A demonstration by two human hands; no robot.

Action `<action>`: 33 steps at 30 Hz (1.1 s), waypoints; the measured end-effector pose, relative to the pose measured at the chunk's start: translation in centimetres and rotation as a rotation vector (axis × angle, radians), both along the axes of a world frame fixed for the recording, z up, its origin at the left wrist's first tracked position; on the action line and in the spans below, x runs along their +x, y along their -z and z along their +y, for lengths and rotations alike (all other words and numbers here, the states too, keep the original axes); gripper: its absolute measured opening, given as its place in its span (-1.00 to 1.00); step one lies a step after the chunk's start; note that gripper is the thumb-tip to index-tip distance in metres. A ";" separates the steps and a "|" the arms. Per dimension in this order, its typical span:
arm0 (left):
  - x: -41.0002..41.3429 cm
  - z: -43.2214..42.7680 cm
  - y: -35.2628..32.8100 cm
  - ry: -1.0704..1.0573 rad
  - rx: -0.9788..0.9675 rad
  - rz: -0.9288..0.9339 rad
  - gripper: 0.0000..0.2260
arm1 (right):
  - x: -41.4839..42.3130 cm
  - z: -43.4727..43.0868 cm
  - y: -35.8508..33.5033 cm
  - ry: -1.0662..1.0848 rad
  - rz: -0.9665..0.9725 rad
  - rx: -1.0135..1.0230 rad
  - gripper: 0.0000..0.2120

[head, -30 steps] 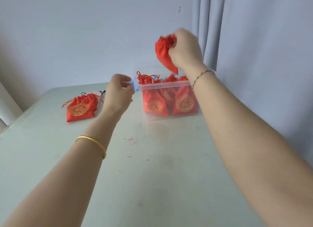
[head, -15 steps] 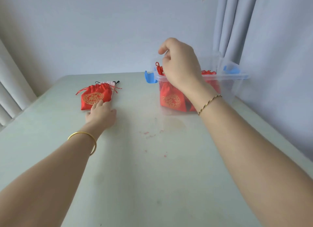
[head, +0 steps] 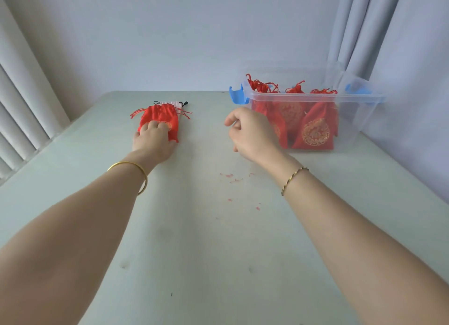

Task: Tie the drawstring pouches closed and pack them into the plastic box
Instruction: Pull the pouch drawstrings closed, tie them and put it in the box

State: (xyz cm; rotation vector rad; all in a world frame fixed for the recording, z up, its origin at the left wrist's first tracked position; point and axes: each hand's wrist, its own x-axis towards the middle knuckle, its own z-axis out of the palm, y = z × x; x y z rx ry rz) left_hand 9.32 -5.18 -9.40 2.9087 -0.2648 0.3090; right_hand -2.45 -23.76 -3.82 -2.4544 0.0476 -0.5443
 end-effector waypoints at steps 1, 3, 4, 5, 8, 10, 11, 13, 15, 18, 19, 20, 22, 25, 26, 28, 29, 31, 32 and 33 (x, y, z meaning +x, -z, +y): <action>-0.4 -0.2 -0.1 0.001 -0.010 -0.013 -0.55 | 0.1 0.0 0.5 0.000 0.016 0.015 -0.77; -1.6 -0.9 -0.5 -0.009 -0.043 0.018 -0.56 | 0.4 0.0 1.4 -0.002 0.068 0.081 -0.79; -2.5 -1.2 -0.6 0.000 -0.069 0.047 -0.56 | 0.4 0.1 1.9 -0.004 0.101 0.131 -0.81; -3.5 -1.6 -0.7 0.029 -0.096 0.076 -0.57 | 0.4 0.1 2.3 -0.005 0.134 0.177 -0.82; -7.6 -2.6 -1.7 0.255 -0.118 0.175 -0.66 | -0.2 -0.1 3.9 -0.018 0.208 0.203 -0.80; -10.5 -3.1 -3.0 0.414 -0.139 0.334 -0.74 | -1.0 -0.2 4.6 -0.030 0.250 0.179 -0.74; -11.5 -3.3 -3.4 0.451 -0.212 0.425 -0.74 | -1.4 -0.3 4.9 -0.039 0.268 0.178 -0.69; -12.6 -3.5 -4.0 0.432 -0.419 0.481 -0.78 | -2.3 -0.6 4.9 -0.062 0.292 0.182 -0.57; -12.4 -3.5 -3.7 0.295 -0.454 0.305 -0.76 | -3.0 -1.0 4.8 -0.070 0.322 0.153 -0.49; -12.2 -3.2 -2.2 0.098 -0.310 0.218 -0.56 | -4.0 -1.3 5.0 -0.119 0.330 0.235 -0.44; -12.3 -3.4 -1.8 0.083 -0.310 0.250 -0.56 | -4.3 -1.4 4.7 -0.157 0.310 0.310 -0.43; -12.3 -3.6 -1.5 0.091 -0.342 0.284 -0.61 | -4.6 -1.5 4.3 -0.192 0.279 0.375 -0.42; -12.7 -4.1 -1.6 0.138 -0.488 0.320 -0.75 | -5.1 -1.9 2.9 -0.252 0.231 0.450 -0.41; -13.1 -4.2 -3.0 0.235 -0.690 0.298 -0.89 | -5.9 -2.4 0.8 -0.308 0.243 0.472 -0.42; -13.1 -4.1 -3.5 0.286 -0.711 0.282 -0.93 | -6.1 -2.7 0.3 -0.315 0.271 0.461 -0.46; -13.2 -3.8 -4.6 0.404 -0.717 0.260 -0.94 | -6.4 -3.4 -0.9 -0.314 0.320 0.430 -0.58; -13.4 -3.7 -5.1 0.457 -0.709 0.258 -0.90 | -6.5 -3.8 -1.5 -0.309 0.335 0.422 -0.63; -13.8 -3.8 -5.9 0.534 -0.693 0.250 -0.86 | -6.7 -4.8 -2.1 -0.290 0.349 0.403 -0.69; -14.0 -3.9 -6.2 0.563 -0.699 0.237 -0.86 | -6.7 -5.2 -2.2 -0.280 0.355 0.385 -0.73; -14.2 -4.0 -6.4 0.582 -0.712 0.225 -0.86 | -6.8 -5.6 -2.3 -0.271 0.361 0.370 -0.79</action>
